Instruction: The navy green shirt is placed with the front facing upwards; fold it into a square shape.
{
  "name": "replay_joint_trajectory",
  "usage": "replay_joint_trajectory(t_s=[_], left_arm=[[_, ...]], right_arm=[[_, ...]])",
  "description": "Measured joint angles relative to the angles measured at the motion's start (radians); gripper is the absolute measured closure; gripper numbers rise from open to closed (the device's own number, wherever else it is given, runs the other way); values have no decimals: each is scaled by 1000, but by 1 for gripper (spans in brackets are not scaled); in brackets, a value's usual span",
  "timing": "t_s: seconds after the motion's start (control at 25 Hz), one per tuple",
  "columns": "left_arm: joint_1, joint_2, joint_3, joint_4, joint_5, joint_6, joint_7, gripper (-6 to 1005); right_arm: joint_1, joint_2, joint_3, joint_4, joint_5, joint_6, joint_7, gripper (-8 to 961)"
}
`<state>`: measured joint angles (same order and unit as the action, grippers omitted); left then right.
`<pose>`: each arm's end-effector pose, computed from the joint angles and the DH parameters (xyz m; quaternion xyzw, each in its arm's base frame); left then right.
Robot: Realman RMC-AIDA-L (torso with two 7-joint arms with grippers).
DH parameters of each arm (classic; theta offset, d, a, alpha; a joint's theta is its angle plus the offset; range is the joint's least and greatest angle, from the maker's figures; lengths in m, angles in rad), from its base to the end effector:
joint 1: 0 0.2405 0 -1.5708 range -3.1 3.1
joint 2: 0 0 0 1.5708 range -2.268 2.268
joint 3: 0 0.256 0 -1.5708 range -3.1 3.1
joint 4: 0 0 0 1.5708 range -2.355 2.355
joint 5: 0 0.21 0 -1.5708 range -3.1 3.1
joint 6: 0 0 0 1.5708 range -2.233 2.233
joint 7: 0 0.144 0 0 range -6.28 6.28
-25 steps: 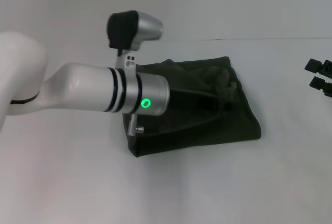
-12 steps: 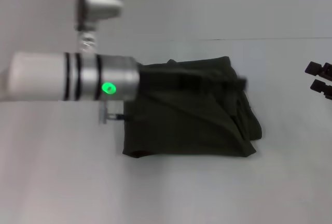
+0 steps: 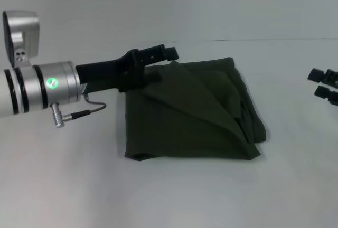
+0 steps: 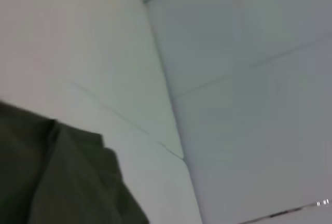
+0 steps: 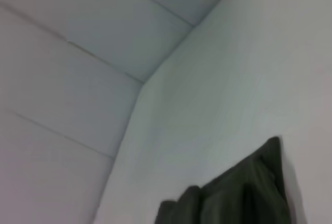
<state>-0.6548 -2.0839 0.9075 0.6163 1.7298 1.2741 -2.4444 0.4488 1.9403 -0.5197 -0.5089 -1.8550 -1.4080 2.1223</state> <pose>-0.2044 0.3895 -0.0171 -0.7085 -0.6245 -0.3275 0.0278 0.3345 0.3360 0.0681 -0.6797 0.6108 0.3675 0.1728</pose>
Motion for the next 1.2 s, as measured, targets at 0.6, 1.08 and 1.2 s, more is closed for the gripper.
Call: replay_joint_trajectory(t_s=[0.6, 1.08, 1.2], left_arm=[[216, 13, -232, 154, 41, 126, 45, 64], [236, 6, -297, 145, 34, 140, 76, 65], [240, 2, -305, 144, 34, 137, 78, 65]], right_arm=[[272, 24, -285, -275, -365, 7, -5, 89], [432, 154, -563, -416, -640, 158, 38, 88], [439, 156, -652, -399, -641, 195, 84, 88]])
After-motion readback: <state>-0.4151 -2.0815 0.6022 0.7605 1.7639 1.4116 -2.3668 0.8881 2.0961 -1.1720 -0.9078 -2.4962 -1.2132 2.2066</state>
